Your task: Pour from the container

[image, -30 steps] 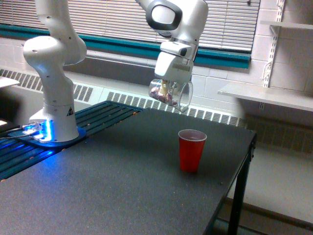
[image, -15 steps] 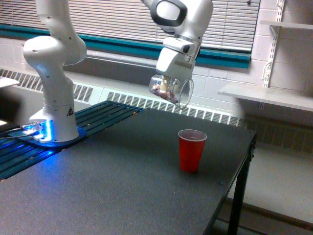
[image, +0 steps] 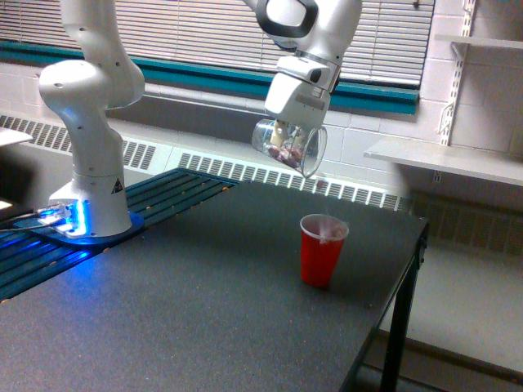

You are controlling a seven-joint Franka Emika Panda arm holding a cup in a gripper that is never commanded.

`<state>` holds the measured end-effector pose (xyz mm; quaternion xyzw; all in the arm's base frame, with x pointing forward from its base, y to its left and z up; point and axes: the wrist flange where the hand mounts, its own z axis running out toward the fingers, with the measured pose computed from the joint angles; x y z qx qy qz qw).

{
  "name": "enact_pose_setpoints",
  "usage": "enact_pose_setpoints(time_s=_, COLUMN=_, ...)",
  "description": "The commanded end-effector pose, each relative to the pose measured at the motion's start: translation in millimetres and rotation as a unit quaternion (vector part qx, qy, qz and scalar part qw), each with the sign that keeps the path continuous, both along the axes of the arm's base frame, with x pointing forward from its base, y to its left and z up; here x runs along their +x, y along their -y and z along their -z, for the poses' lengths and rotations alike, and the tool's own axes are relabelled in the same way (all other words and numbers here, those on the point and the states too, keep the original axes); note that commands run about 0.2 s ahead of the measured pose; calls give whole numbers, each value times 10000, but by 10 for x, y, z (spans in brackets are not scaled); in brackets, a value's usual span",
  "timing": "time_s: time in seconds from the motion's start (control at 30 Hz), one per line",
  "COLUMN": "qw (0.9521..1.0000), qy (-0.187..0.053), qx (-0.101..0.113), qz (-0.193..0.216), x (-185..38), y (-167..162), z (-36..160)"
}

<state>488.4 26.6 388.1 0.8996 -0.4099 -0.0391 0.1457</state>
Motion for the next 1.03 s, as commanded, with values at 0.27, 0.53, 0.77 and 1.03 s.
enact_pose_setpoints(time_s=0.27, qw=9999, qy=-96, qx=-33, qz=-87, x=3, y=-64, z=-27)
enact_pose_setpoints(time_s=0.53, qw=9999, qy=-92, qx=-72, qz=-103, x=15, y=-111, z=-72)
enact_pose_setpoints(time_s=0.77, qw=9999, qy=-76, qx=-52, qz=-116, x=13, y=-142, z=-101)
enact_pose_setpoints(time_s=1.03, qw=9999, qy=50, qx=118, qz=-70, x=-11, y=-151, z=-109)
